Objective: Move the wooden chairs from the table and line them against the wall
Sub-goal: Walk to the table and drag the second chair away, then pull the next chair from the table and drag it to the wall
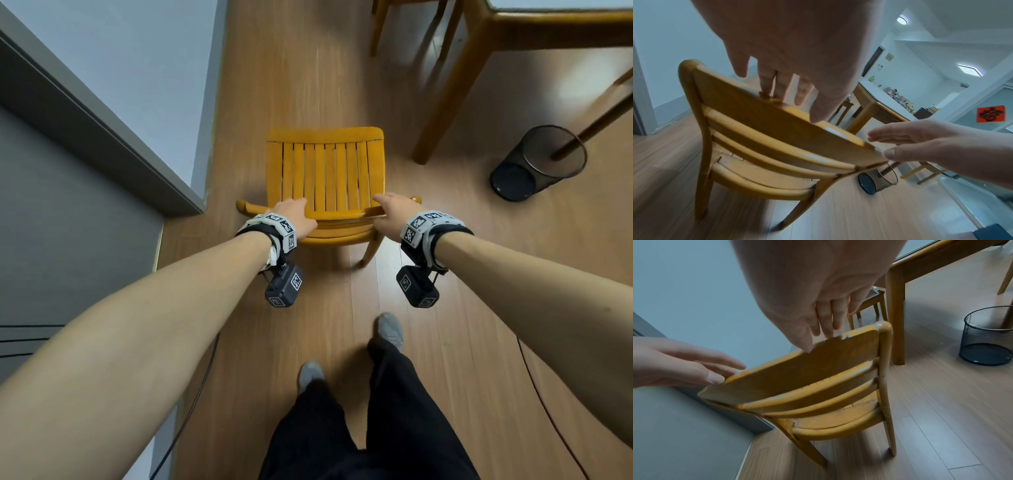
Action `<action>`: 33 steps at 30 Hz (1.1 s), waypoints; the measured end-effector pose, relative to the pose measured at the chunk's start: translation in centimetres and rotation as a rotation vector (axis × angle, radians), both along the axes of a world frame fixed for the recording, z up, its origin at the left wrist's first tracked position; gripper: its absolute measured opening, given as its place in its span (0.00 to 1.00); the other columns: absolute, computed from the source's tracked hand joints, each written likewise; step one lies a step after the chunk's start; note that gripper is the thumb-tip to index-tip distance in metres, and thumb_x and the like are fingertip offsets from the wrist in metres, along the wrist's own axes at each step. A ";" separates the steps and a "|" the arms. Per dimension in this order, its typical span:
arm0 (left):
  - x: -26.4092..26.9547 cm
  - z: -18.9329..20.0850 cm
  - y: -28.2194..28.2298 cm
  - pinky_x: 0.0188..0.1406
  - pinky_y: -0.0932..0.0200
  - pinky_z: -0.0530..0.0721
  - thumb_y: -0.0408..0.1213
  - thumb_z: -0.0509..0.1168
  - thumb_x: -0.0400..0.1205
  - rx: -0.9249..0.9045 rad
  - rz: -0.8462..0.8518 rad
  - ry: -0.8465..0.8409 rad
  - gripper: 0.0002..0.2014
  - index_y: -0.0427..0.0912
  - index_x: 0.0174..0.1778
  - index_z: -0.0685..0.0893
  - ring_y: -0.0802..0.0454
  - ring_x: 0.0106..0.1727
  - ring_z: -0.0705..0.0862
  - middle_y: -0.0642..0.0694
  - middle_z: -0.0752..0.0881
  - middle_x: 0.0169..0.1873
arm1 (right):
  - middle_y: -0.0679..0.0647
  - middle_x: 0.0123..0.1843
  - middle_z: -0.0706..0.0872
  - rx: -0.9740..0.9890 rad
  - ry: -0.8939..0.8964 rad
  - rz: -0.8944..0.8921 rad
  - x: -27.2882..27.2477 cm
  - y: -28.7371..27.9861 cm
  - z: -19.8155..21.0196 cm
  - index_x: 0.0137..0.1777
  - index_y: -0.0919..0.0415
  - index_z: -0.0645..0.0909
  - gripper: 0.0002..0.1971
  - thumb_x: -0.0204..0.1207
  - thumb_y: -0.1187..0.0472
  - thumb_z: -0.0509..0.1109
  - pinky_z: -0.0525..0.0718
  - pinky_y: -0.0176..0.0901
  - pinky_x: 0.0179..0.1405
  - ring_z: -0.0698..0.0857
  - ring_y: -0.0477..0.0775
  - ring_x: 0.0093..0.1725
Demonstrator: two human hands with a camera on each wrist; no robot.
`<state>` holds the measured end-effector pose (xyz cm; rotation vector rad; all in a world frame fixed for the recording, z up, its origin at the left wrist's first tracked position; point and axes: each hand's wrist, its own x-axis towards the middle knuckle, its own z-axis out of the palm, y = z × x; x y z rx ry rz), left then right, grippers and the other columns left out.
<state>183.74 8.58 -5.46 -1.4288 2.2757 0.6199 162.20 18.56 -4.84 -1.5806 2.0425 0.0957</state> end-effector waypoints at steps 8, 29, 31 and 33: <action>-10.6 7.0 -4.7 0.49 0.50 0.86 0.47 0.60 0.85 -0.012 0.079 0.087 0.29 0.44 0.83 0.69 0.45 0.51 0.87 0.42 0.81 0.71 | 0.59 0.78 0.77 -0.046 -0.029 -0.049 -10.1 -6.4 5.9 0.81 0.59 0.71 0.26 0.84 0.55 0.64 0.80 0.56 0.68 0.79 0.62 0.73; -38.7 11.5 -34.3 0.46 0.54 0.78 0.47 0.59 0.84 -0.096 0.134 0.174 0.29 0.45 0.83 0.70 0.42 0.58 0.84 0.42 0.79 0.74 | 0.58 0.81 0.73 -0.031 0.053 0.068 -37.8 -35.2 10.6 0.85 0.59 0.67 0.29 0.85 0.55 0.62 0.77 0.51 0.69 0.78 0.61 0.75; -40.4 11.4 -38.9 0.45 0.54 0.78 0.47 0.59 0.84 -0.079 0.151 0.176 0.28 0.45 0.82 0.71 0.43 0.55 0.84 0.42 0.81 0.72 | 0.58 0.81 0.74 0.013 0.058 0.055 -39.6 -39.5 10.6 0.84 0.59 0.67 0.28 0.85 0.54 0.62 0.78 0.51 0.69 0.78 0.60 0.74; -41.7 12.0 -43.3 0.48 0.53 0.80 0.47 0.59 0.83 -0.071 0.161 0.175 0.28 0.46 0.81 0.72 0.42 0.59 0.84 0.43 0.80 0.72 | 0.58 0.80 0.75 0.043 0.068 0.056 -41.3 -44.1 11.1 0.83 0.59 0.68 0.27 0.85 0.54 0.62 0.80 0.53 0.68 0.80 0.61 0.73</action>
